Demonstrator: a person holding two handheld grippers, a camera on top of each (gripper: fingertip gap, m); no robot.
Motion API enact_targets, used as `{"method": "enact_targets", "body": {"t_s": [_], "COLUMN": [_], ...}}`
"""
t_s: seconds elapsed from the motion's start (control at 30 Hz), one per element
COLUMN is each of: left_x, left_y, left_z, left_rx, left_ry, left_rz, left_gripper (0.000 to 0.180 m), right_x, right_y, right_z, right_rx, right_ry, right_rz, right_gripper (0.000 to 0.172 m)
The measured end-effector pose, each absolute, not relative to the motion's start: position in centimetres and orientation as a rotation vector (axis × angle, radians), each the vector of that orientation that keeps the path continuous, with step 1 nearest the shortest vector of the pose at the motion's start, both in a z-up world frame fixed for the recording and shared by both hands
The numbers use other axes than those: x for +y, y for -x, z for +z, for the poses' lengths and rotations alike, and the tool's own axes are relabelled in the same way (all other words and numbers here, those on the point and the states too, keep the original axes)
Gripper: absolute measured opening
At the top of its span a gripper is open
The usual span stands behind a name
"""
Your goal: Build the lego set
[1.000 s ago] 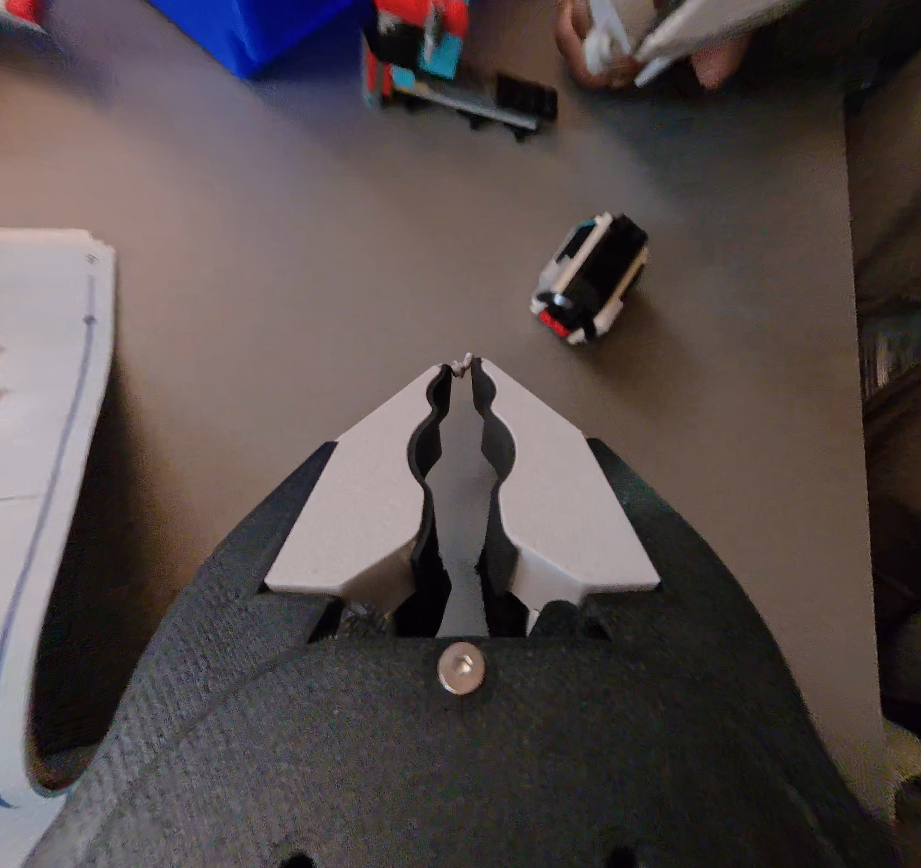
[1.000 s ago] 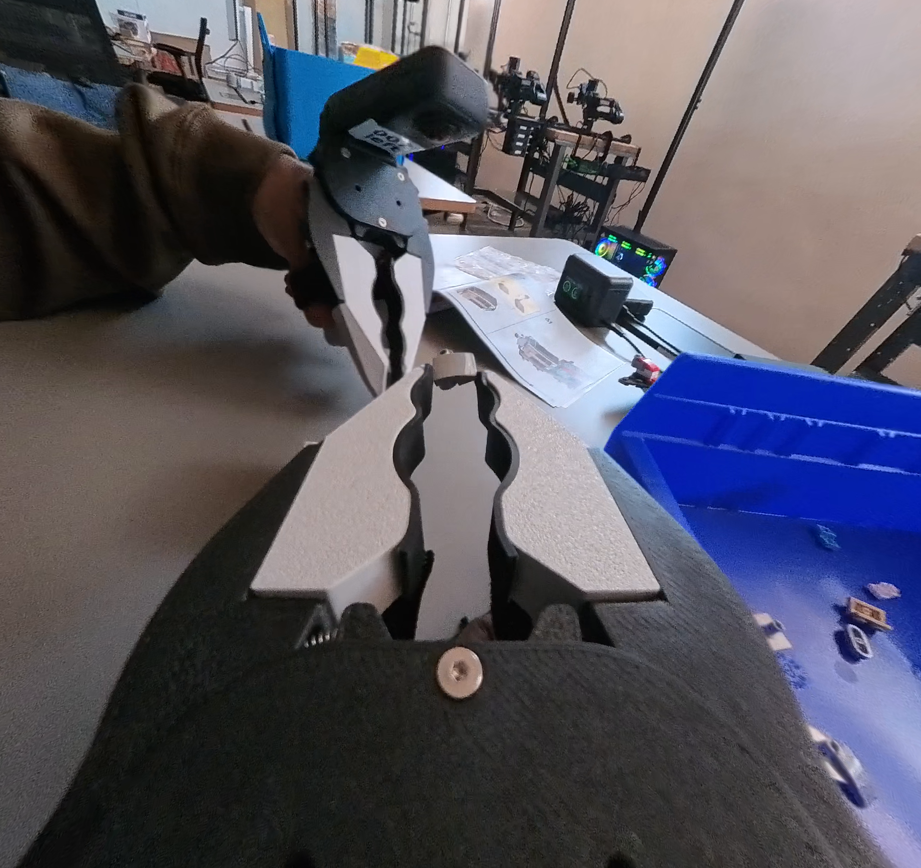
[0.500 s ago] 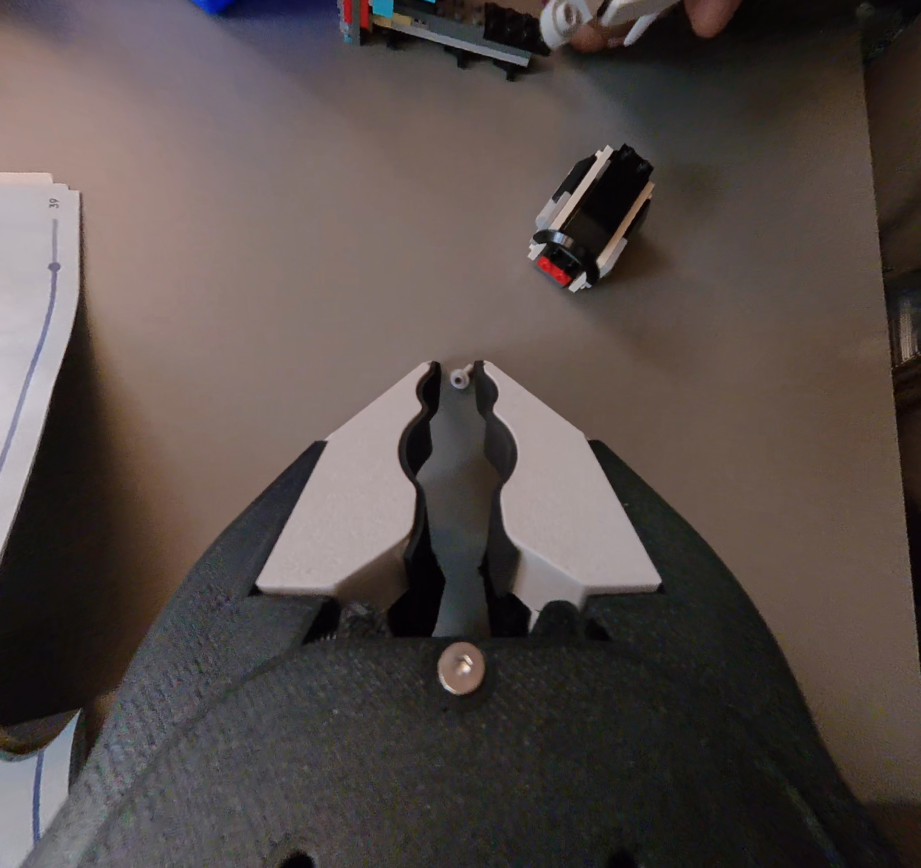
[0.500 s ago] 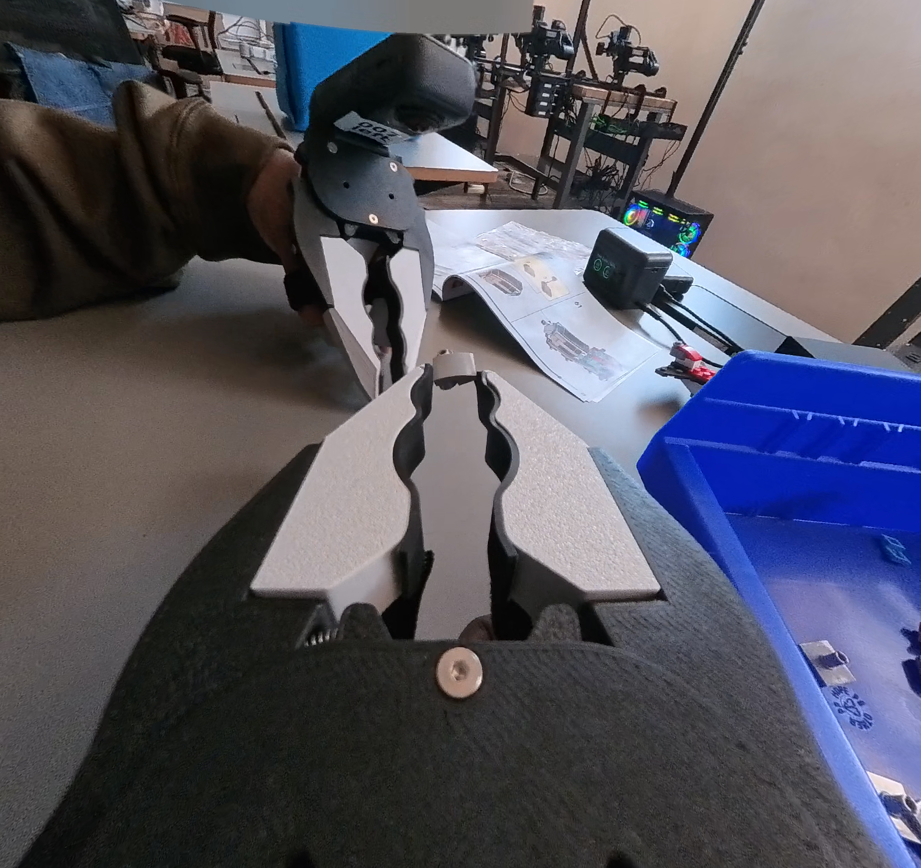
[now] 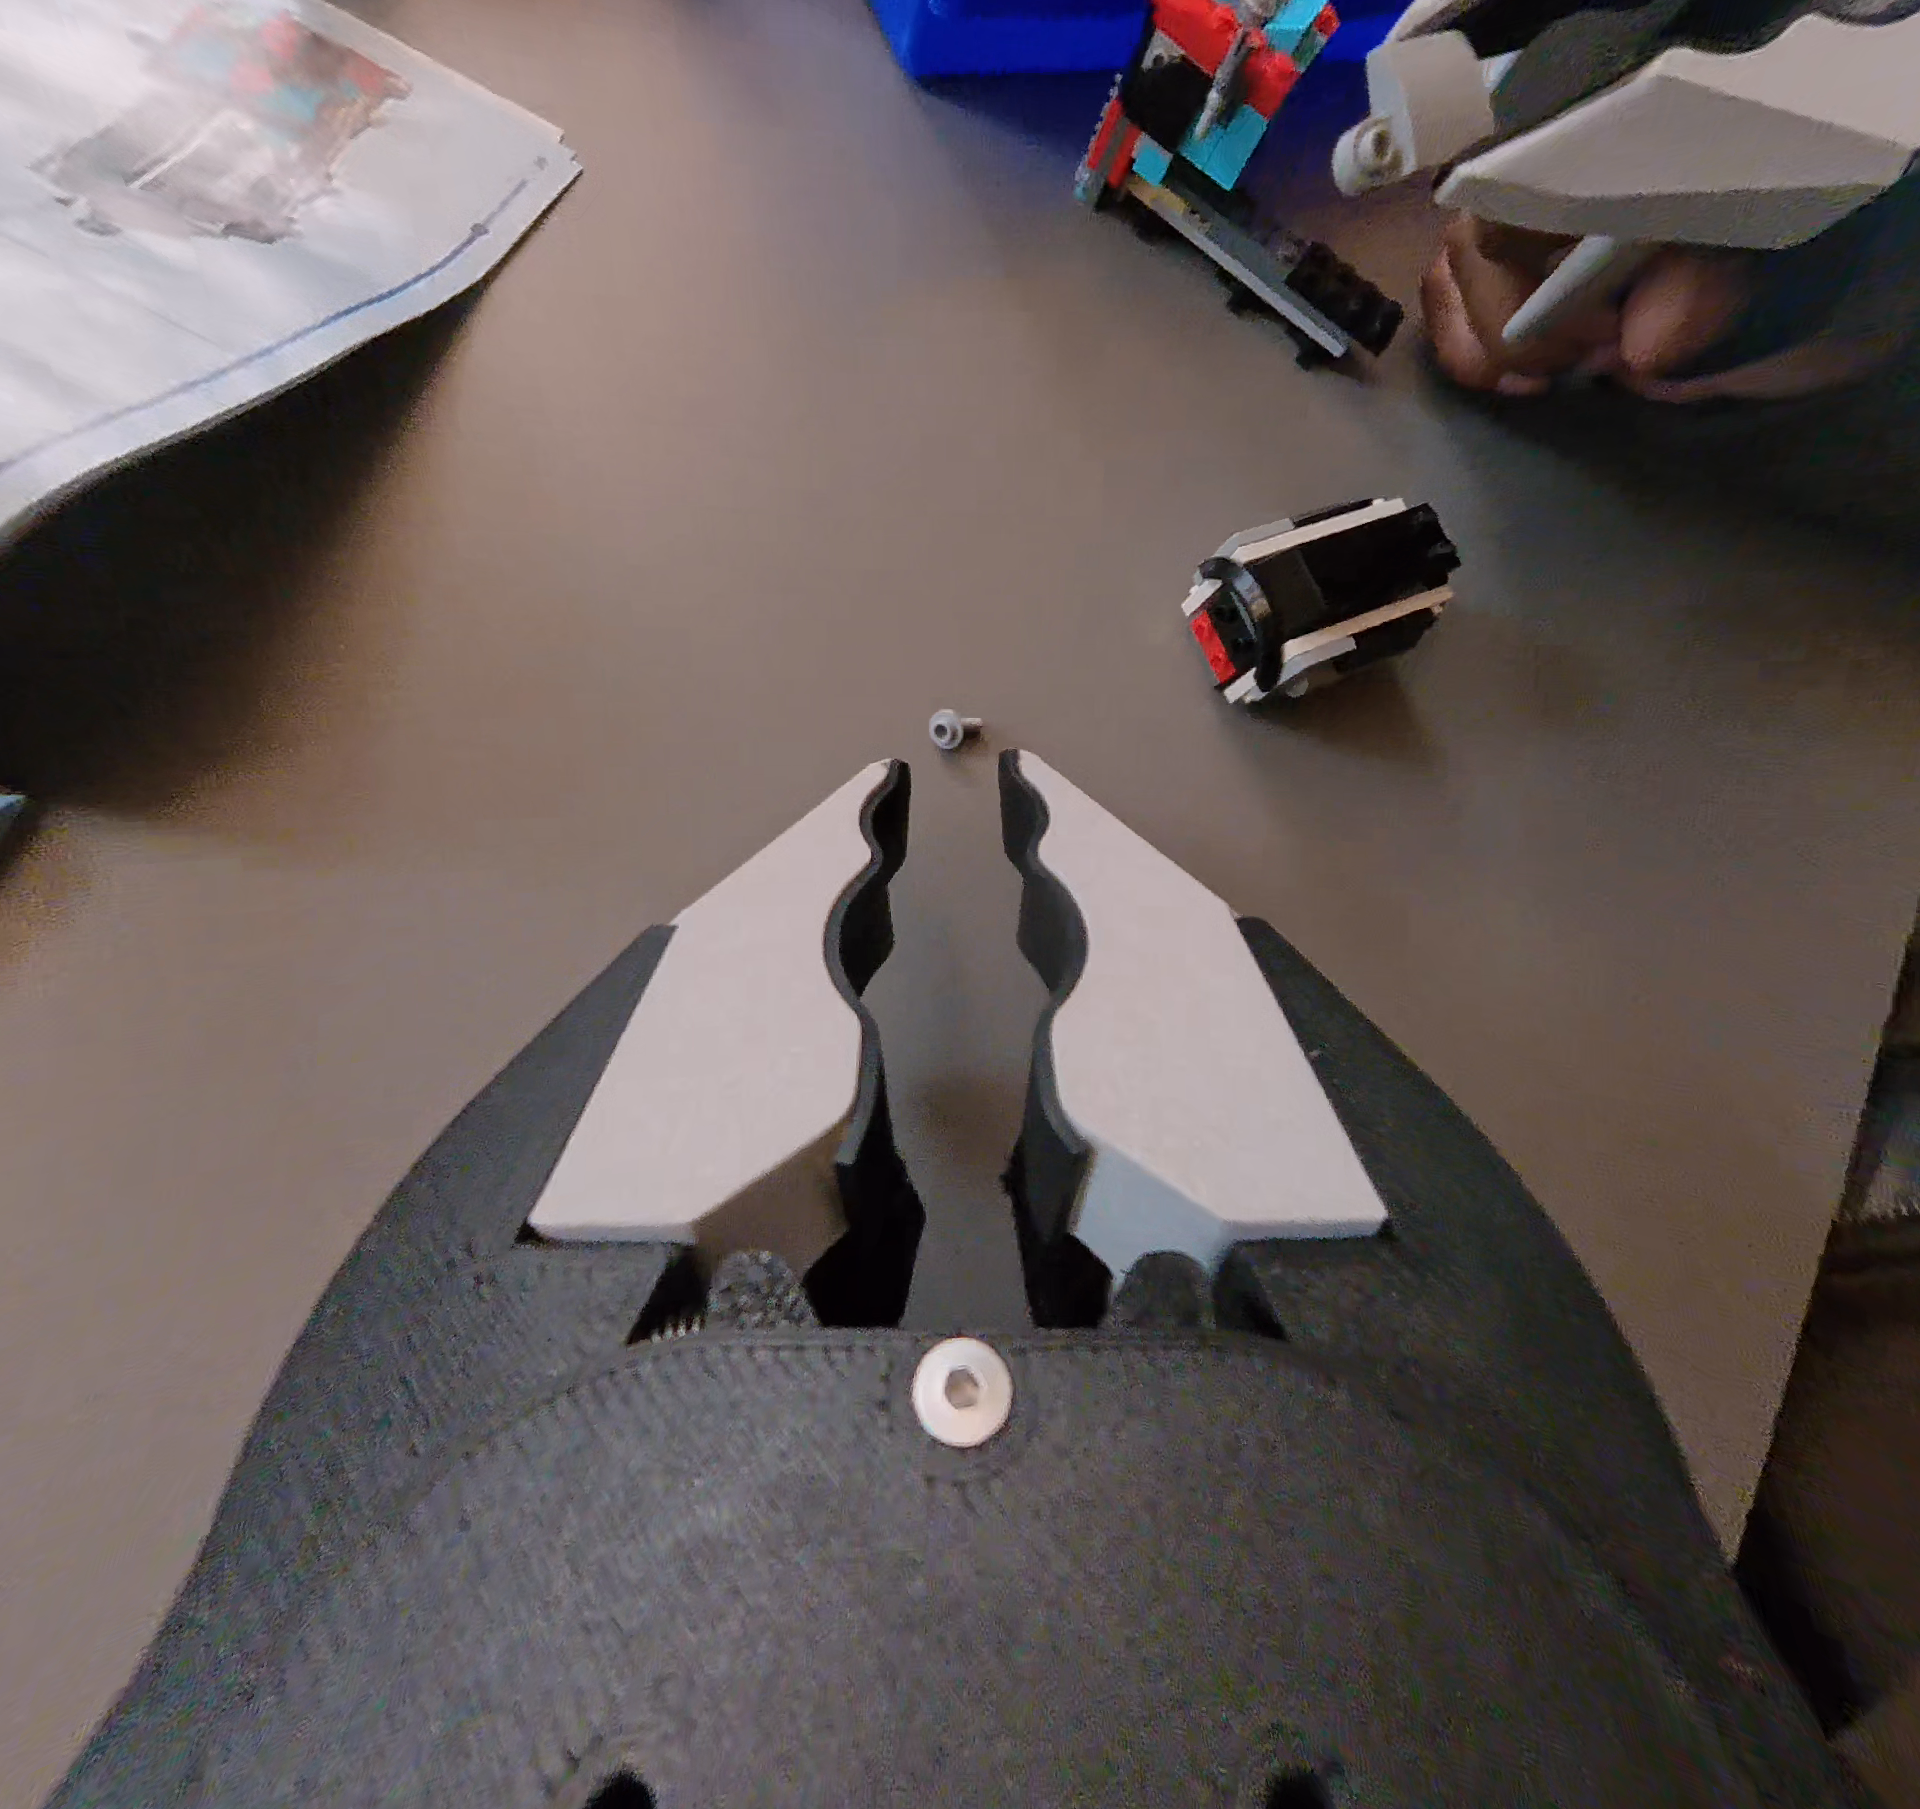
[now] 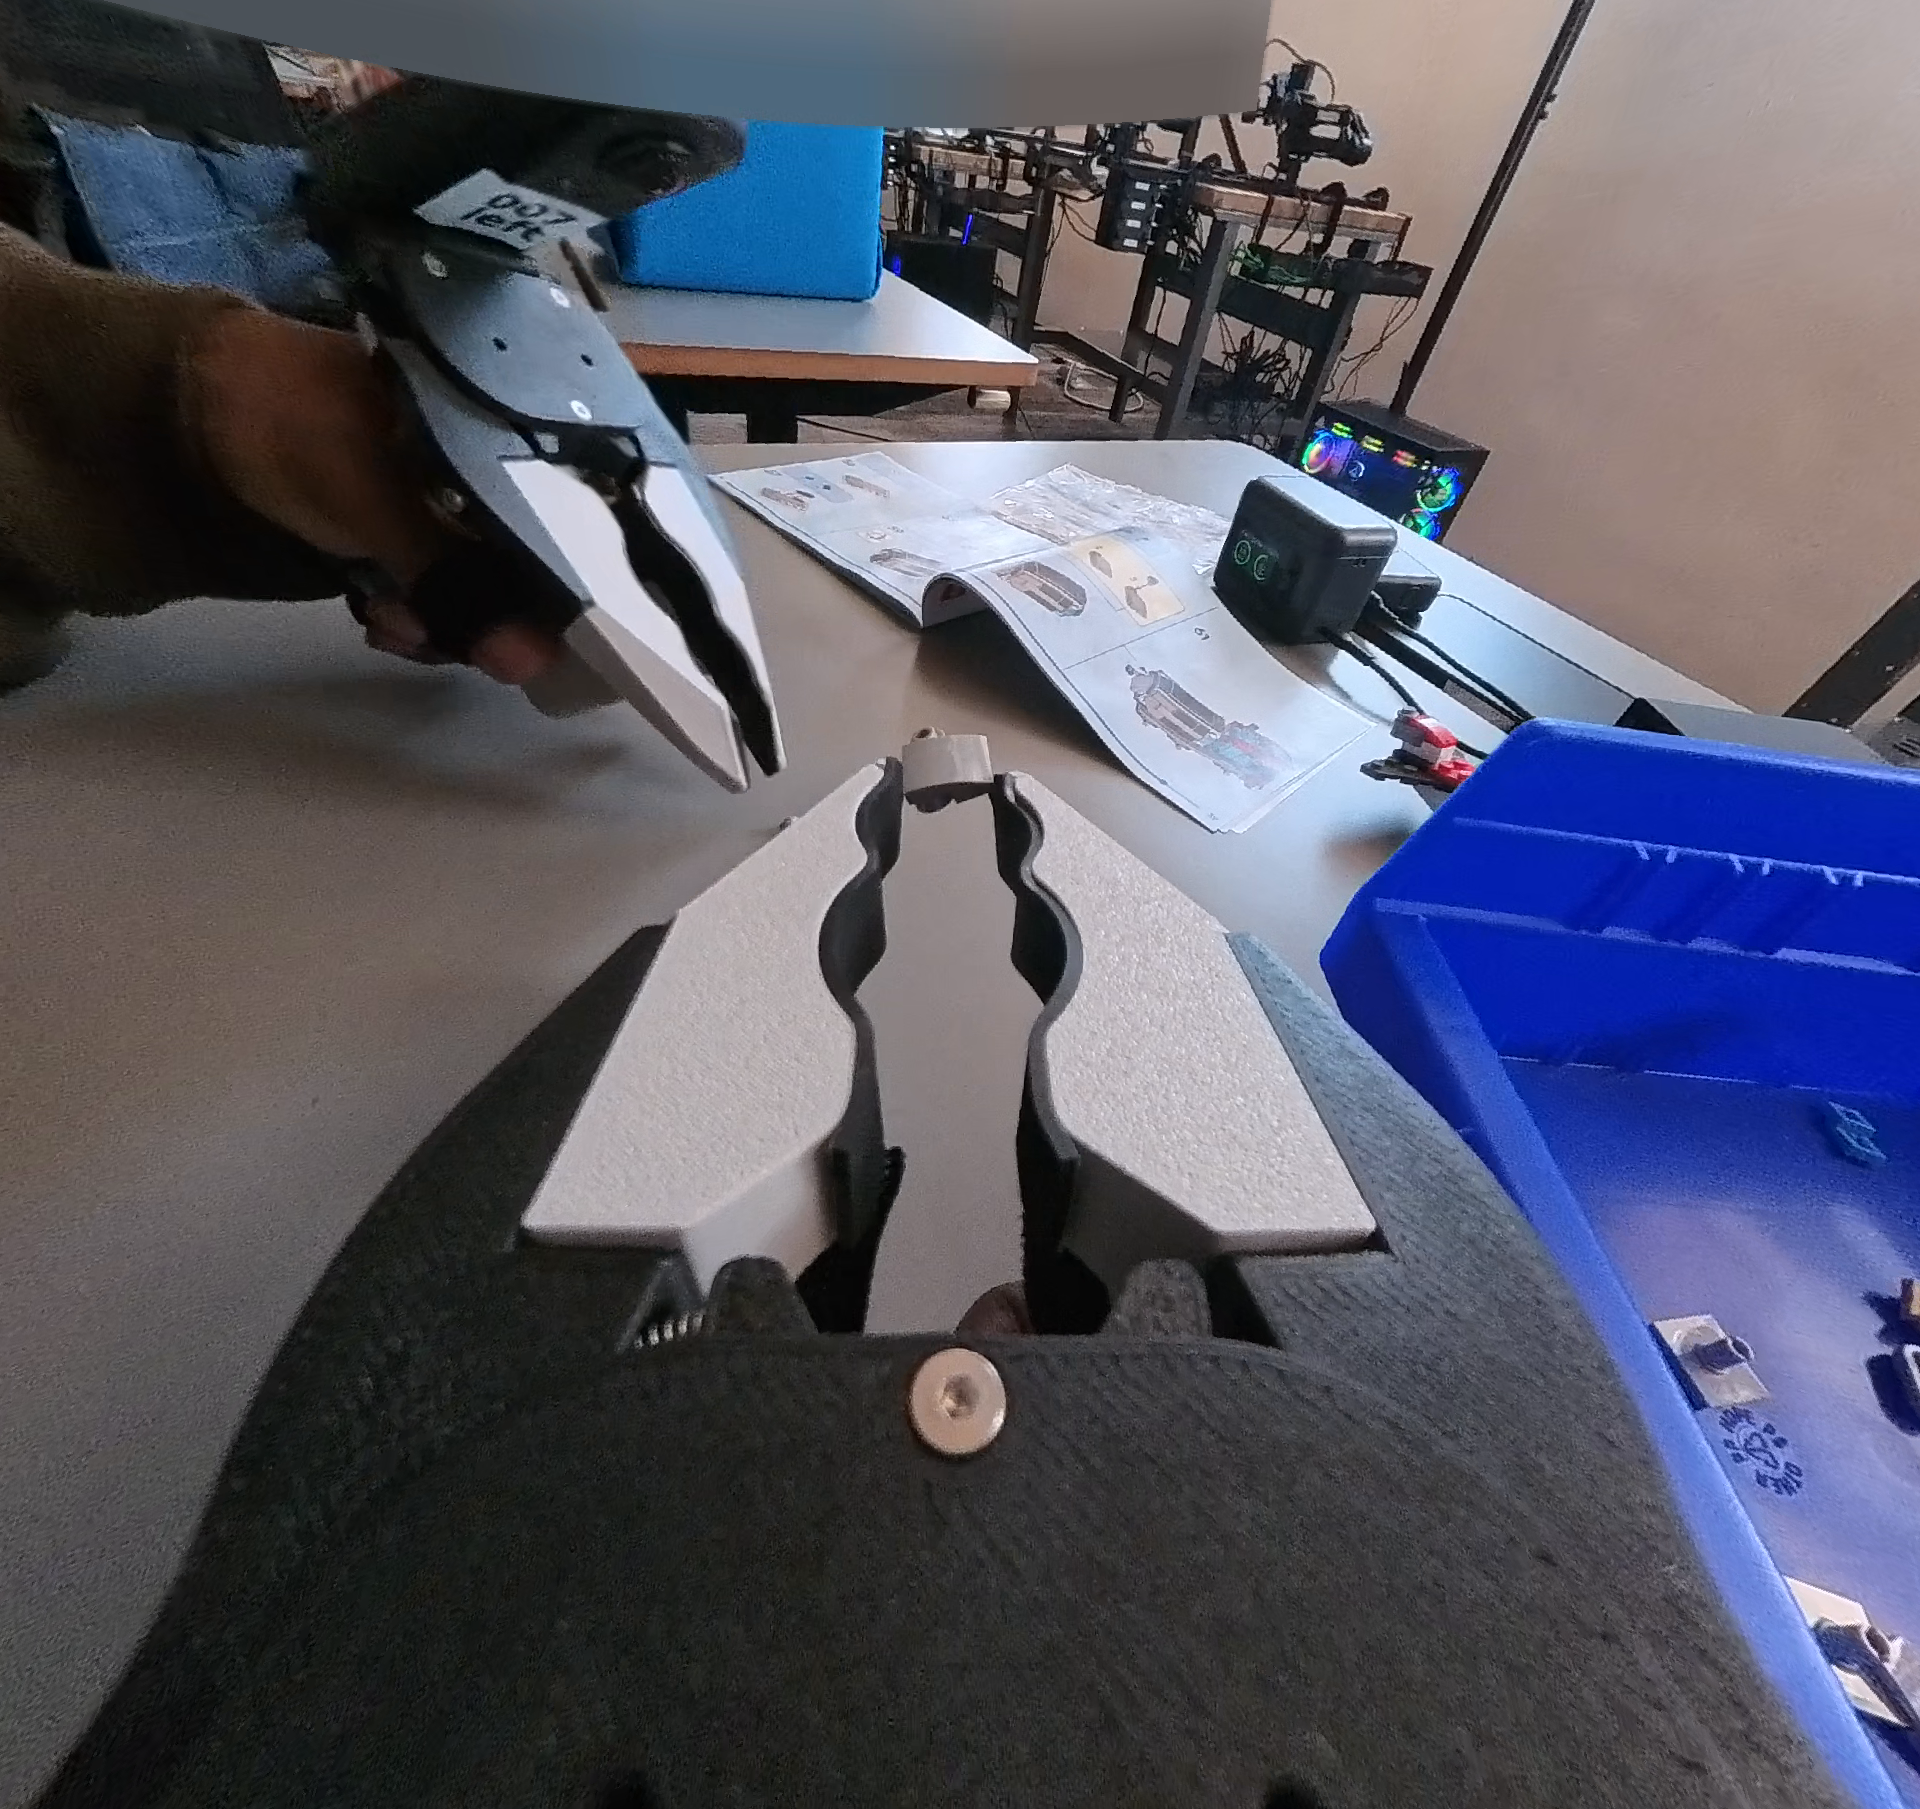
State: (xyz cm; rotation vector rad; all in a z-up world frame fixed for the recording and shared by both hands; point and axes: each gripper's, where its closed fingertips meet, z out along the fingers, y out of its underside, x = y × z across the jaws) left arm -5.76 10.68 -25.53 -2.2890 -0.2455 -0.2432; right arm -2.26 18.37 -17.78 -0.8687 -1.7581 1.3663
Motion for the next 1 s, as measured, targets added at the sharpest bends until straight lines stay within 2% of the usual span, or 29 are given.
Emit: {"method": "enact_targets", "body": {"t_s": [0.37, 0.6, 1.0], "left_x": [12.2, 12.7, 16.0], "left_y": [5.6, 5.2, 2.8], "left_z": [-26.8, -26.5, -16.2], "left_rx": [-0.179, -0.202, -0.379], "left_ry": [2.366, 2.319, 1.560], "left_rz": [-0.100, -0.198, -0.868], "left_gripper": [0.012, 0.011, 0.008], "right_x": [18.4, 18.4, 18.3], "right_y": [2.0, 1.8, 1.7], "right_z": [-17.7, -17.7, -17.1], "right_rx": [-1.757, -1.757, -1.727], "right_ry": [0.857, 0.847, 0.886], "right_rz": [1.363, 1.369, 1.462], "right_gripper": [0.018, 0.018, 0.018]}}
